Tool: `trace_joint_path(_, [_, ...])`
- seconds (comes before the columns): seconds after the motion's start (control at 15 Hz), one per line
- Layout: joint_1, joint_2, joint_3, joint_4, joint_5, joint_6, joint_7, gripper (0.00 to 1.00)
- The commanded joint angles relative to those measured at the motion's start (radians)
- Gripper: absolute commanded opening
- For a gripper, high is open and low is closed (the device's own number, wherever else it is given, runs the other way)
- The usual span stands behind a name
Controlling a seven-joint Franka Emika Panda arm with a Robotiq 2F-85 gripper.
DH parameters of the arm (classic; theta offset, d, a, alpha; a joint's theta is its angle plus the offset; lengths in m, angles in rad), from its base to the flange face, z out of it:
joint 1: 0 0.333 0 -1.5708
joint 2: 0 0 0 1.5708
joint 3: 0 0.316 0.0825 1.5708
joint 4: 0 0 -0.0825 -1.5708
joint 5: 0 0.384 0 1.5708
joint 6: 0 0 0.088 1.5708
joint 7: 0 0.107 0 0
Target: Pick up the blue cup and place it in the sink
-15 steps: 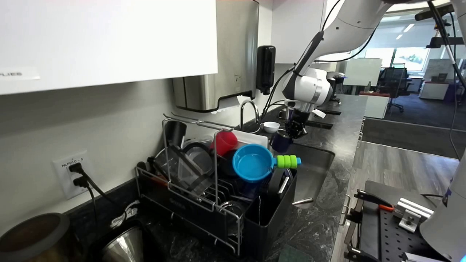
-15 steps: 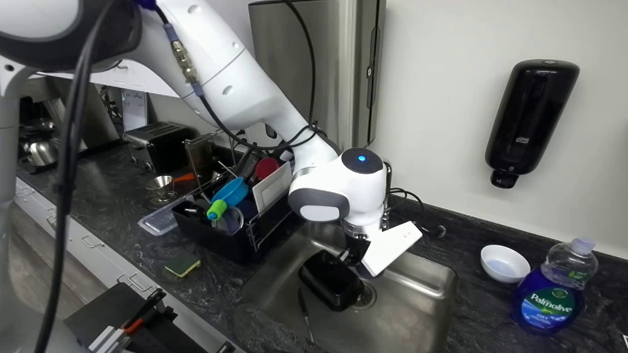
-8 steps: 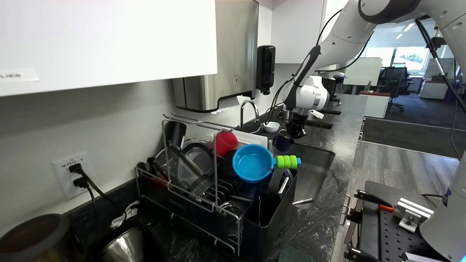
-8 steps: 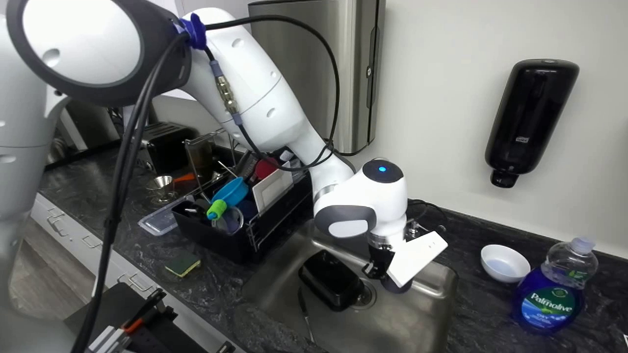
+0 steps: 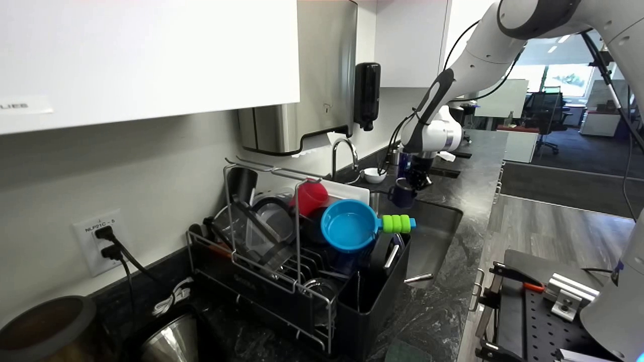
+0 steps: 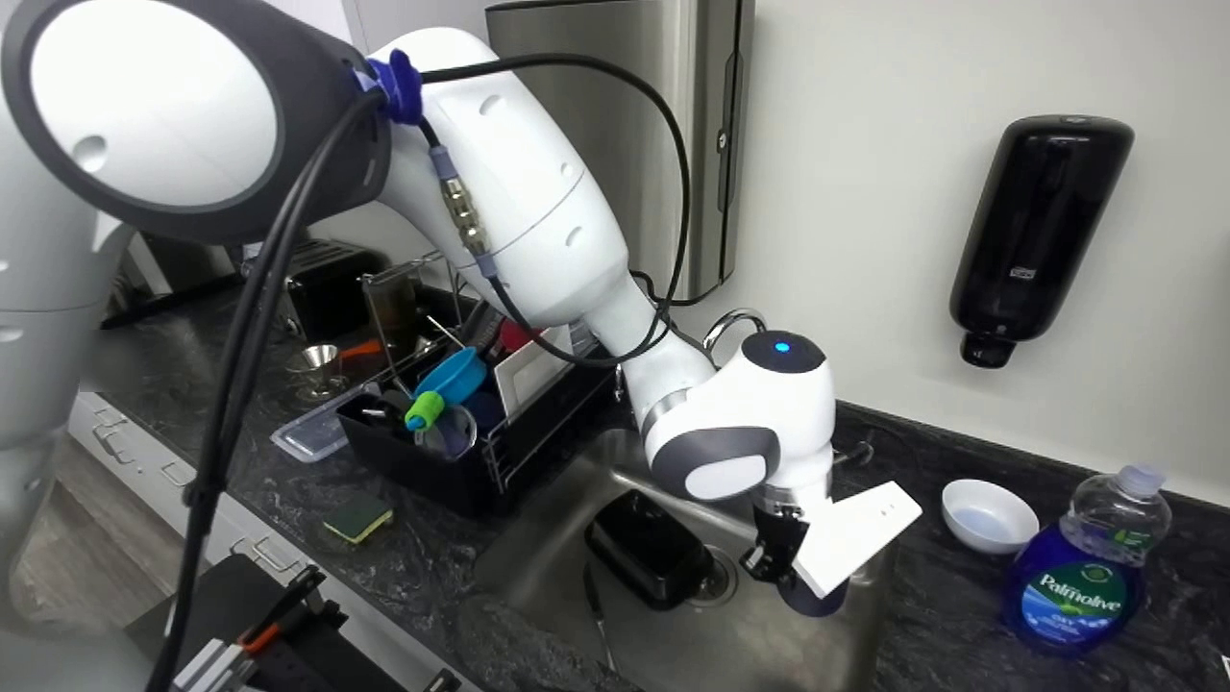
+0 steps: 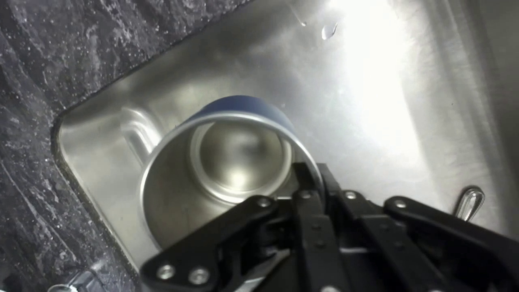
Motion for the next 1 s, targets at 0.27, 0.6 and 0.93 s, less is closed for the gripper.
trace_joint_path(0.27, [-0.064,0.023,0.022,-0.004,-0.127,0.014,0.078,0.02])
trace_joint_path(0.6, [-0.067,0.025,0.029,-0.032,-0.169,0.022,0.099,0.02])
trace_joint_path(0.93, [-0.06,0.022,0.041,-0.067,-0.194,0.028,0.116,0.02])
